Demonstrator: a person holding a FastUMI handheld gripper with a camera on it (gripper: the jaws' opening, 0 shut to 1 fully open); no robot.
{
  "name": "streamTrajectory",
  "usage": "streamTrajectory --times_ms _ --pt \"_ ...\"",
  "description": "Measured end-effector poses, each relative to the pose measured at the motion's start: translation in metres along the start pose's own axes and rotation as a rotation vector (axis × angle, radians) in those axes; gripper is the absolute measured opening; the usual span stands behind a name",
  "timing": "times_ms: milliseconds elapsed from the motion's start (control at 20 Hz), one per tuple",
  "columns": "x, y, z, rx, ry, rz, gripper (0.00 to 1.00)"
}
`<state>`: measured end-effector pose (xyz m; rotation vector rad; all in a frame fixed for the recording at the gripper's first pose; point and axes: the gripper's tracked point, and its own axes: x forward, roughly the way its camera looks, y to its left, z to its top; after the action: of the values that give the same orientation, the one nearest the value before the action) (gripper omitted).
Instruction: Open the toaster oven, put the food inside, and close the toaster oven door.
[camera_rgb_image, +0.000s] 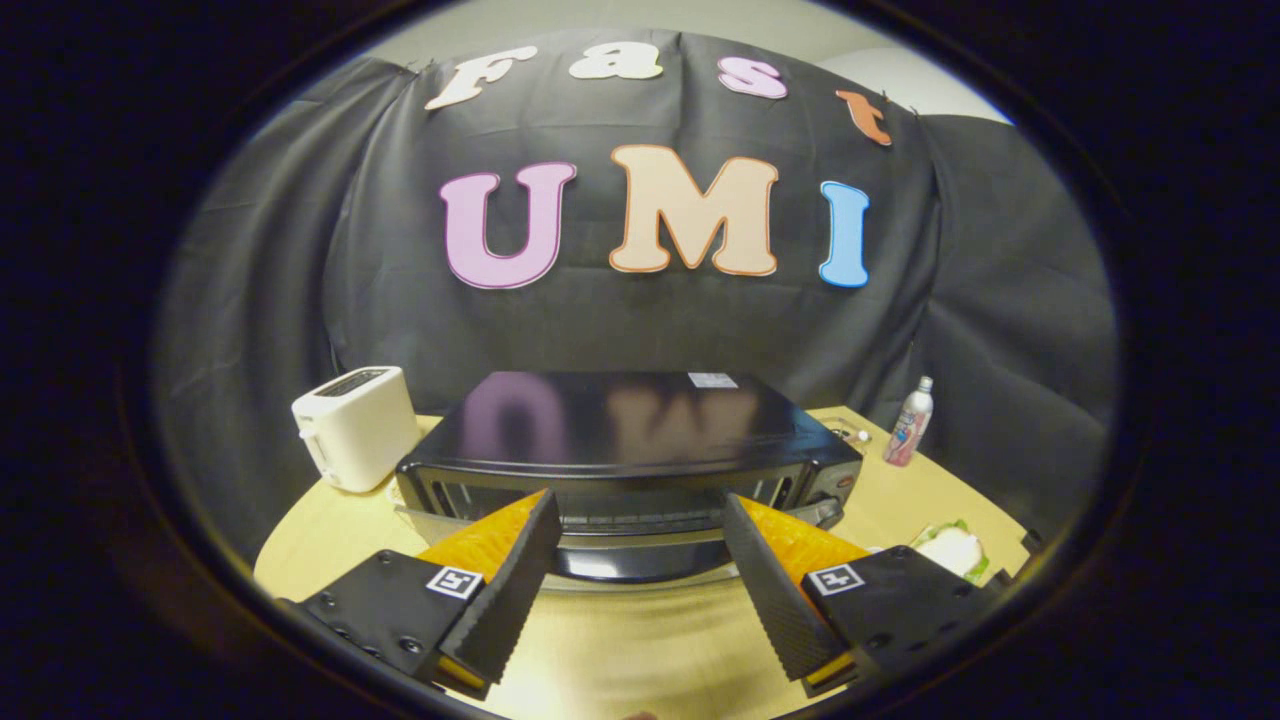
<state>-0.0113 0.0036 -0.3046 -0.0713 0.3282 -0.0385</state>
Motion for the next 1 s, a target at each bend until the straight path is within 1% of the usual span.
streamTrajectory --times_ms 200,300,500,600,650,800,900,1000 --pt "-0.023 -0.004 -0.020 -0.021 0.051 -0.009 1.00" --pt "-0.033 -0.006 -0.037 -0.045 0.101 -0.013 1.00" --pt "-0.050 -0.010 -0.097 -0.147 0.246 -0.029 1.00" --pt "-0.051 -0.006 -0.128 -0.202 0.291 -0.020 1.00" --pt "-0.047 -0.004 -0.138 -0.206 0.304 -0.015 1.00" --pt "-0.041 -0.002 -0.167 -0.177 0.347 -0.001 1.00" --pt "-0.038 -0.003 -0.167 -0.123 0.329 -0.005 1.00" --pt "-0.035 -0.005 -0.168 -0.089 0.338 -0.009 0.99"
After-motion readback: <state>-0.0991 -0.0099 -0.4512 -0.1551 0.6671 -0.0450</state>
